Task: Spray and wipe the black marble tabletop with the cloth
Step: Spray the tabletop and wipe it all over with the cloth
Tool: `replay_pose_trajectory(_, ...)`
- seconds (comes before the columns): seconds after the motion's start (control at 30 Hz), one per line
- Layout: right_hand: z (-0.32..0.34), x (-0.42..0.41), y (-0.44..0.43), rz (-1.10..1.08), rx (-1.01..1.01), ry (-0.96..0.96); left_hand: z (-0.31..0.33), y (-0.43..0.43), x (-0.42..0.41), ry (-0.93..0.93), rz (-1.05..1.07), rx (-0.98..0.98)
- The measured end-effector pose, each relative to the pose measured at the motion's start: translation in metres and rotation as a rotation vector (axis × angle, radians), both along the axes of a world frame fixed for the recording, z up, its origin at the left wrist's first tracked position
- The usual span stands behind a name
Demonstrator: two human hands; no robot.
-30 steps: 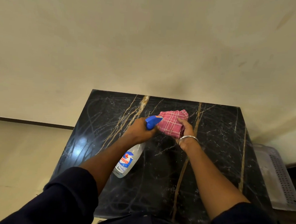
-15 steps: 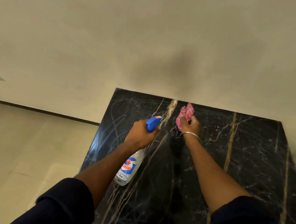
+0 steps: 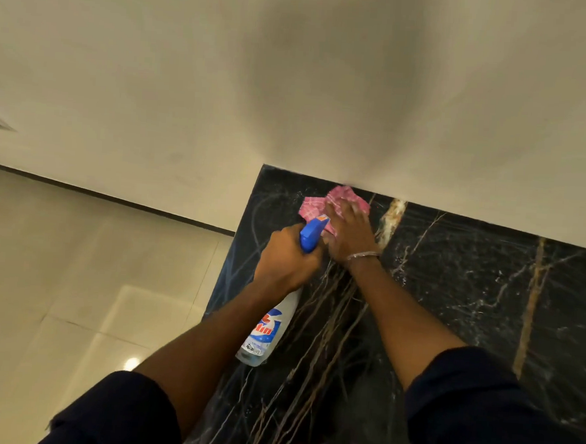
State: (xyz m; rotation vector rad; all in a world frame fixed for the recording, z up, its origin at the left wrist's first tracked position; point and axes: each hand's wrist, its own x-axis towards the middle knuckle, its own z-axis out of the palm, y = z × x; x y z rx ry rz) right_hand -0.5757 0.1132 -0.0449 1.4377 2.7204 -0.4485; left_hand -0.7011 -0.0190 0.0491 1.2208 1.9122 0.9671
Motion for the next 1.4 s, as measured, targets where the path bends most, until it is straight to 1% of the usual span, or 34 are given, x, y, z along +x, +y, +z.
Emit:
replay_pose_trajectory(0.1,-0.002,-0.063,0.018,0.155,-0.058,-0.036,-0.002,0.003,-0.014,-0.016,0.068,0.01)
replay_pose_trajectory(0.23,-0.01,-0.132,0.038,0.34,-0.051,-0.144,-0.003,0.001,-0.034,-0.021,0.157,0.021)
replay_pose_trajectory(0.3,-0.007,-0.148,0.039,0.366,-0.028,-0.164,-0.006,-0.002,-0.041,0.002,0.178,0.018)
replay_pose_trajectory(0.37,-0.002,-0.148,0.036,0.35,-0.023,-0.134,-0.009,-0.004,-0.045,0.007,0.185,-0.001)
replay_pose_trajectory(0.47,0.0,-0.124,0.026,0.291,-0.056,-0.055,-0.011,-0.004,-0.045,-0.007,0.192,-0.036)
replay_pose_trajectory(0.57,-0.001,-0.072,0.019,0.151,-0.022,0.047,-0.009,-0.003,-0.045,-0.027,0.22,-0.068)
replay_pose_trajectory(0.73,0.005,0.035,0.018,-0.093,0.075,0.019,-0.01,-0.003,-0.045,-0.039,0.181,-0.122)
replay_pose_trajectory(0.83,0.007,0.056,0.013,-0.241,0.117,-0.085,-0.011,-0.002,-0.044,-0.046,0.159,-0.149)
replay_pose_trajectory(0.9,0.011,0.041,0.011,-0.292,0.127,-0.156,-0.009,-0.002,-0.045,-0.044,0.153,-0.144)
replay_pose_trajectory(0.97,0.017,0.012,0.009,-0.276,0.129,-0.183,-0.008,-0.002,-0.049,-0.042,0.149,-0.136)
replay_pose_trajectory(1.1,0.022,-0.066,0.001,-0.101,0.046,-0.156,-0.006,-0.005,-0.059,-0.055,0.183,-0.133)
replay_pose_trajectory(1.17,0.023,-0.104,-0.005,0.001,0.036,-0.143,-0.006,-0.007,-0.067,-0.039,0.209,-0.124)
replay_pose_trajectory(1.23,0.026,-0.133,-0.013,0.083,0.028,-0.17,-0.008,-0.008,-0.074,-0.024,0.235,-0.118)
replay_pose_trajectory(1.33,0.028,-0.154,-0.021,0.101,0.028,-0.227,-0.008,-0.009,-0.084,0.003,0.253,-0.14)
replay_pose_trajectory(1.4,0.029,-0.151,-0.021,0.1,0.045,-0.24,-0.007,-0.01,-0.088,0.01,0.243,-0.151)
